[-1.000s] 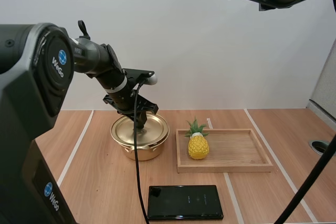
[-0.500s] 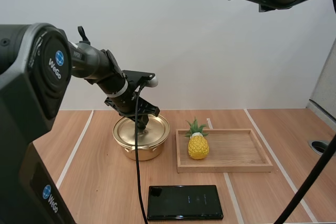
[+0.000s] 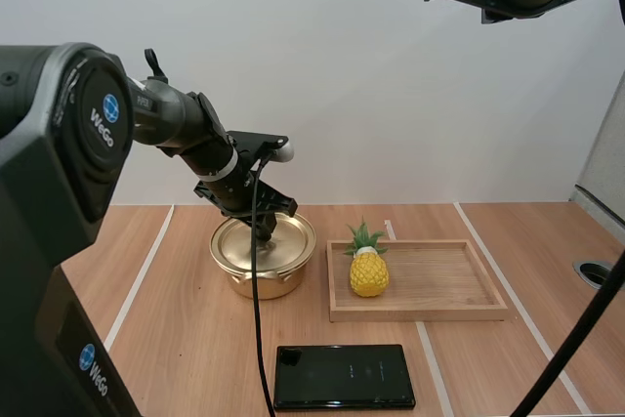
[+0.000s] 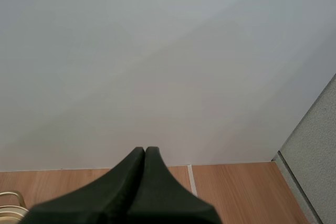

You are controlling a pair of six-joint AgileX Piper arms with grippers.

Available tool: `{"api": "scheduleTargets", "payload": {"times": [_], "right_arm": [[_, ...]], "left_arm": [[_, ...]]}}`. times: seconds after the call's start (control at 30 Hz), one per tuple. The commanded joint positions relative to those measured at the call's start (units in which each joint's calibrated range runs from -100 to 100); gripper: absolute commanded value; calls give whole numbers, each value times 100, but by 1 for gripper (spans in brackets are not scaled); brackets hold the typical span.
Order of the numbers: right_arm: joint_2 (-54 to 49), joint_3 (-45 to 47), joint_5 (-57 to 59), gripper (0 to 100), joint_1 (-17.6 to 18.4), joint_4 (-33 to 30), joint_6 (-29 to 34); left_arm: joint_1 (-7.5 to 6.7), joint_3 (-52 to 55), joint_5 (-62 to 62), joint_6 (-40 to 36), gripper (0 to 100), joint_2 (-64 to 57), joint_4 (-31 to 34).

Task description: Open the pot, put the grape inside, and close it

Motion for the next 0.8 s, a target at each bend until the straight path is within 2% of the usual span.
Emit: {"api": "scheduleTargets", "payload": {"times": [0.0,0.1,0.17,0.3,0.33,0.53,0.77], "right_arm": [[-87,-39,36,0,-17,-30,3],[-87,-39,36,0,-17,-30,3],[-87,-39,36,0,-17,-30,3],[-87,-39,36,0,-17,-30,3],[-87,-26,34,0,-17,-30,-7],[-87,-13,34,0,-17,-30,-7],[-87,-13,34,0,-17,-30,-7]], "left_arm": [[-10,98,263,-92,3,40,134],[-10,83,263,-147,21,40,134],[-10,83,246,-172,43,28,134],[-10,83,206,-25,95,15,134],[-10,83,192,36,100,-17,134],[-10,73,-327,57,100,-309,59],[-10,69,-986,38,100,-678,-327]]}}
